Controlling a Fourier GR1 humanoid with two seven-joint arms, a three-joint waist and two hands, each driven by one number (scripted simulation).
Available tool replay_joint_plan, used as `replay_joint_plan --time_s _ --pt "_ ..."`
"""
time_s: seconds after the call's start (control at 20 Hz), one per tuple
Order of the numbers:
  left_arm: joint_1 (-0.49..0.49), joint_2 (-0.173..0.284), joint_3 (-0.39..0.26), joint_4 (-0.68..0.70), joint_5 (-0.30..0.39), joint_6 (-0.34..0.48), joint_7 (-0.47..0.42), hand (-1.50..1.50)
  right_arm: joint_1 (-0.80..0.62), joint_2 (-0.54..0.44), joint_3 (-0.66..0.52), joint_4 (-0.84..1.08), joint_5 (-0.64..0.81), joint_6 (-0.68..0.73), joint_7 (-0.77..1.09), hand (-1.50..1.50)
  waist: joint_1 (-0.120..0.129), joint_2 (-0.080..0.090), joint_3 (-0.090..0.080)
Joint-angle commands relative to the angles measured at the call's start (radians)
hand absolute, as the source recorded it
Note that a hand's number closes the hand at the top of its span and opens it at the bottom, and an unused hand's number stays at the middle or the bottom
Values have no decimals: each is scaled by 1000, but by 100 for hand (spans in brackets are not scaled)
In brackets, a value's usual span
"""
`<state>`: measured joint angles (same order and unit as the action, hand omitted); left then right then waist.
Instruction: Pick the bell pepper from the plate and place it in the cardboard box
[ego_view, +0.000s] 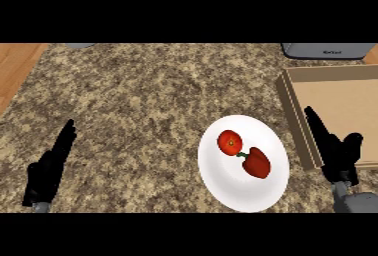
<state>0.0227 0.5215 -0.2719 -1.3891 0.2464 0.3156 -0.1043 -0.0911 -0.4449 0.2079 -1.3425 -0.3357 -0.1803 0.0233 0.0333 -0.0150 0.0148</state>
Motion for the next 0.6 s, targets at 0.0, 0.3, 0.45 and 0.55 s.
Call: replay_joint_plan --time_s 0.0,0.3,0.45,0.55 --pt "7 -10 26 -65 -22 54 43 0 -75 -9 -3 3 31 67 -53 150 -22 14 -14" --pt "-32 -71 39 -2 37 61 66 0 -217 -333 102 -212 409 138 -229 150 -11 -23 -50" --pt "-133 -167 57 101 35 99 69 0 -50 -138 80 -221 396 -52 -279 150 -55 15 -15" --pt "-75 -133 63 43 45 79 87 0 43 -159 57 -234 434 -81 -440 -150 -49 12 -14"
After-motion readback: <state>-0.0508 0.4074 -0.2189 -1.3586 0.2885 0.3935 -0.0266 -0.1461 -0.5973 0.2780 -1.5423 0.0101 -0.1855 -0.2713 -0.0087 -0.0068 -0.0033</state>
